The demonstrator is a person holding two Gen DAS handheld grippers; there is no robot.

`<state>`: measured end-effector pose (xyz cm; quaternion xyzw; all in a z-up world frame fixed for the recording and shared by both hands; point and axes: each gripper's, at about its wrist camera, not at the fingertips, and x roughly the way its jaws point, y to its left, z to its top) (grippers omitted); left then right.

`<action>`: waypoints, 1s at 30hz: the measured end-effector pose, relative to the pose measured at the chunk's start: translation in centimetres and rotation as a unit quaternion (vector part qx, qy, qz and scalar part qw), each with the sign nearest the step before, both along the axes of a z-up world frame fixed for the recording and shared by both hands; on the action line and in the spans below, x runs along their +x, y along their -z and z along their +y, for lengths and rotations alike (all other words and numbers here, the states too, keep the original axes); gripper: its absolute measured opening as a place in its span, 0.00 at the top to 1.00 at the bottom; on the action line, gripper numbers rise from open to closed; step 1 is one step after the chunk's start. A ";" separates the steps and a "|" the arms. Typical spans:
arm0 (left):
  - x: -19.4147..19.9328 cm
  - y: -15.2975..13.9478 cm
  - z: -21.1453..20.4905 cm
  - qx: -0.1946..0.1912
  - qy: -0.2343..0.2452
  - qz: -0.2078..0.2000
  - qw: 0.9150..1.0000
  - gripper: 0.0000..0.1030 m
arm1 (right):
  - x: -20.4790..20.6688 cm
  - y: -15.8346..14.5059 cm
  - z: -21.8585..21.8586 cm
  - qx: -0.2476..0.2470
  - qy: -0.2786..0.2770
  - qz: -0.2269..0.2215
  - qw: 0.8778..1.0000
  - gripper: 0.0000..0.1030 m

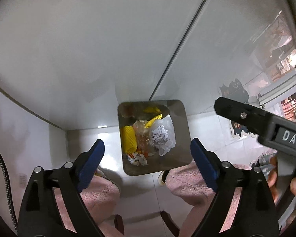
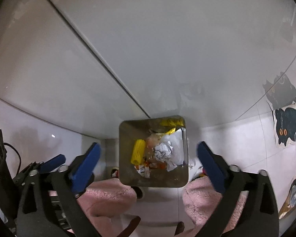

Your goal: Collect trash

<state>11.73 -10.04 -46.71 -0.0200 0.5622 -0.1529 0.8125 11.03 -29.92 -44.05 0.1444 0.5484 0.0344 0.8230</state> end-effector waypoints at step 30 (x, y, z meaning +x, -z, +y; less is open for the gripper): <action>-9.9 -25.7 6.3 0.019 -0.089 -0.286 0.954 0.08 | -11.1 -24.5 3.3 -0.093 0.014 -0.295 0.951 0.03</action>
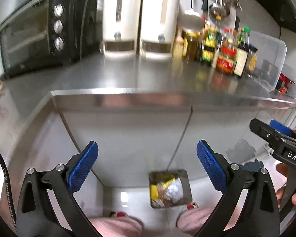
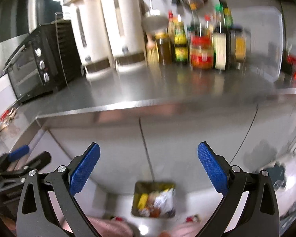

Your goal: Collect trash

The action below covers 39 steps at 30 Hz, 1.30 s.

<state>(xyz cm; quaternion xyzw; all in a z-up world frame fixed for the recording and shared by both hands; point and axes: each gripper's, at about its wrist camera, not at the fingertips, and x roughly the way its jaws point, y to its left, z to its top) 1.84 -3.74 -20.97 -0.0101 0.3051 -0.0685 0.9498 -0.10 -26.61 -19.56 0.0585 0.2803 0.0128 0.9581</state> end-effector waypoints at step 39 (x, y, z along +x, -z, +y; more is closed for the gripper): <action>-1.2 -12.3 1.8 0.033 -0.067 -0.122 0.990 0.08 | -0.3 -11.8 2.7 -0.035 0.021 -0.114 0.993 0.03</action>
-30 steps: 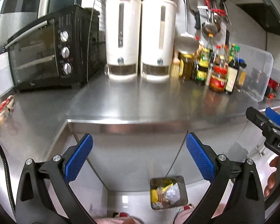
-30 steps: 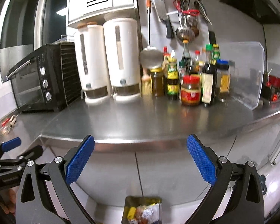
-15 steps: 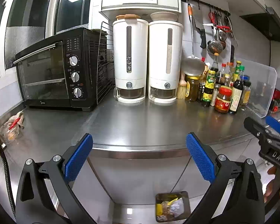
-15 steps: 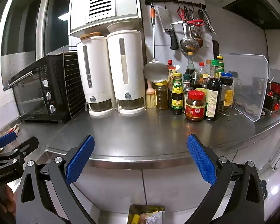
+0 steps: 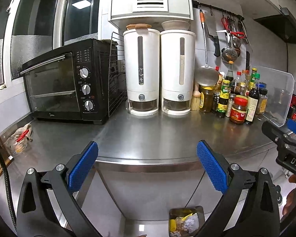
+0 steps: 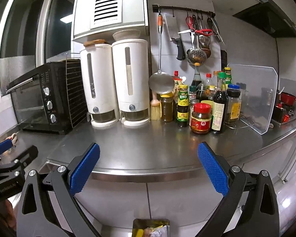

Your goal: Collect trash

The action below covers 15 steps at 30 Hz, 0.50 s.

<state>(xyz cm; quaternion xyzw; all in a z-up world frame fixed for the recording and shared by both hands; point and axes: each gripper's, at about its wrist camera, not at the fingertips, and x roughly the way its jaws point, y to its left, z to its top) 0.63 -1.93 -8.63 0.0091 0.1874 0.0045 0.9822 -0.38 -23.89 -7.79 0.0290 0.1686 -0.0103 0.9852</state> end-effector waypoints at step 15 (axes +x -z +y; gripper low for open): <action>0.0 -0.3 0.1 0.003 -0.003 -0.006 1.000 0.08 | 0.6 0.2 0.5 0.004 -0.009 0.012 1.000 0.03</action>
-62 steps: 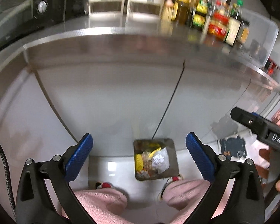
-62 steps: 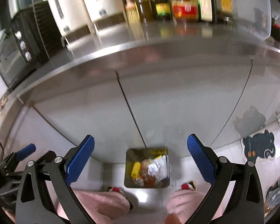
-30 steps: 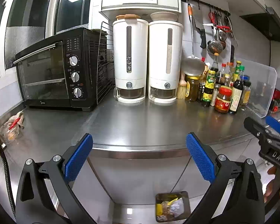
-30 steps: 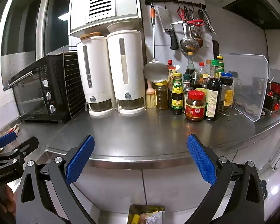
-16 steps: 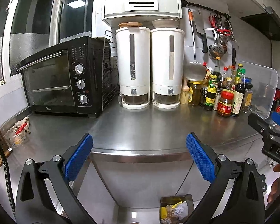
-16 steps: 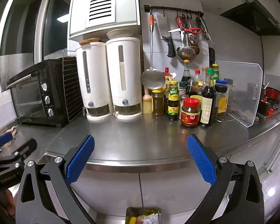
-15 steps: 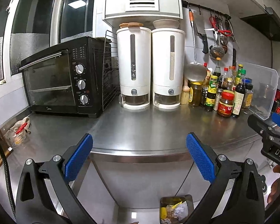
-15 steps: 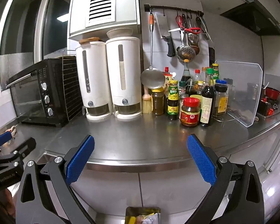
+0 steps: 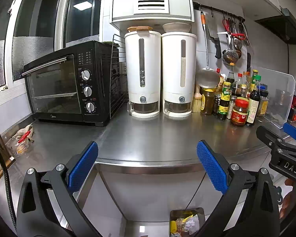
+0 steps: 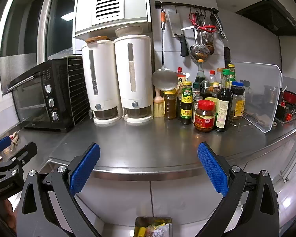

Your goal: Collect trash

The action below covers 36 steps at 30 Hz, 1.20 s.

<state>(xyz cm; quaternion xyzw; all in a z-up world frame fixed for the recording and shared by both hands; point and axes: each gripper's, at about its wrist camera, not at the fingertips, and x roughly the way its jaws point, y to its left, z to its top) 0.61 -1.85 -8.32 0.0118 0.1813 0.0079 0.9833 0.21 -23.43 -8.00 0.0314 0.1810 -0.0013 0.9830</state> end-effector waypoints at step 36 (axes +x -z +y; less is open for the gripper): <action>0.3 -0.2 0.1 -0.003 -0.001 -0.008 1.000 0.08 | 0.6 0.6 0.4 0.008 0.000 0.004 1.000 0.03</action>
